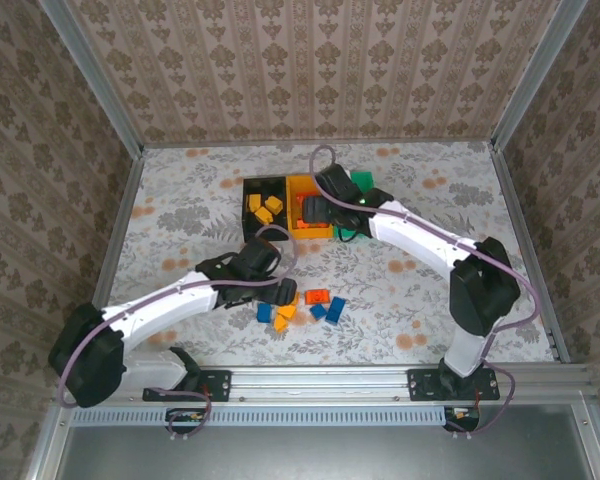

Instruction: Sort the legos into containers by color

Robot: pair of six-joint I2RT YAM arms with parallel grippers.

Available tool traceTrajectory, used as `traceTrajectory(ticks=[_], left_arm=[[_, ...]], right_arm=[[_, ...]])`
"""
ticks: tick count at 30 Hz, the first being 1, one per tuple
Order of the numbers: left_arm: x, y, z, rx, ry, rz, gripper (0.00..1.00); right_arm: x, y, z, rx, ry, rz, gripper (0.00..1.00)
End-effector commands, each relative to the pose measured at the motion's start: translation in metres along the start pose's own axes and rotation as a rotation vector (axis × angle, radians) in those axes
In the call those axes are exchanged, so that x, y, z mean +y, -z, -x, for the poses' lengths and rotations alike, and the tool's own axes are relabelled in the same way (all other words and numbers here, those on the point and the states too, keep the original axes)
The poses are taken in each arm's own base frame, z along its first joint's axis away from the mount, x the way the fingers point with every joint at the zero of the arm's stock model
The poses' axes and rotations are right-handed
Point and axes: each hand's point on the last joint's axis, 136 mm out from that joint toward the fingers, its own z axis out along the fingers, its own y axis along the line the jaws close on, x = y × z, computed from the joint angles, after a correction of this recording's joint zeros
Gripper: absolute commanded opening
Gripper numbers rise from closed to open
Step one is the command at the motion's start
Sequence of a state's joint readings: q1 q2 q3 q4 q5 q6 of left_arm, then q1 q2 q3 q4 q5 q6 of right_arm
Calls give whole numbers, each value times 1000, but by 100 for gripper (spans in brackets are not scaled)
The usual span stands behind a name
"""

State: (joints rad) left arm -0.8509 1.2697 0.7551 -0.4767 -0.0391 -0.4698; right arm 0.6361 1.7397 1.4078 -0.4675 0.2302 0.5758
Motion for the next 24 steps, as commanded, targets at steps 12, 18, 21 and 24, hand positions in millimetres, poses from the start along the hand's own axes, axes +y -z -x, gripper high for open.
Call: traceTrajectory(ticks=[12,18,21,24], left_arm=[[-34,-22,-18,158,-210,64,80],[-36,-25,-36,202,-229,88,69],[-36,-28,-42,215,-225,94,65],[-36,-30,-48,227,-230,111,64]], right_arm=[[-49,23,-19,-20,-112,-26,87],[-56,26,-16,-29,-126,-29,87],[-60,27,-15,-30,-132,-32,87],[-64,28,-15,-32,-140,-34,87]])
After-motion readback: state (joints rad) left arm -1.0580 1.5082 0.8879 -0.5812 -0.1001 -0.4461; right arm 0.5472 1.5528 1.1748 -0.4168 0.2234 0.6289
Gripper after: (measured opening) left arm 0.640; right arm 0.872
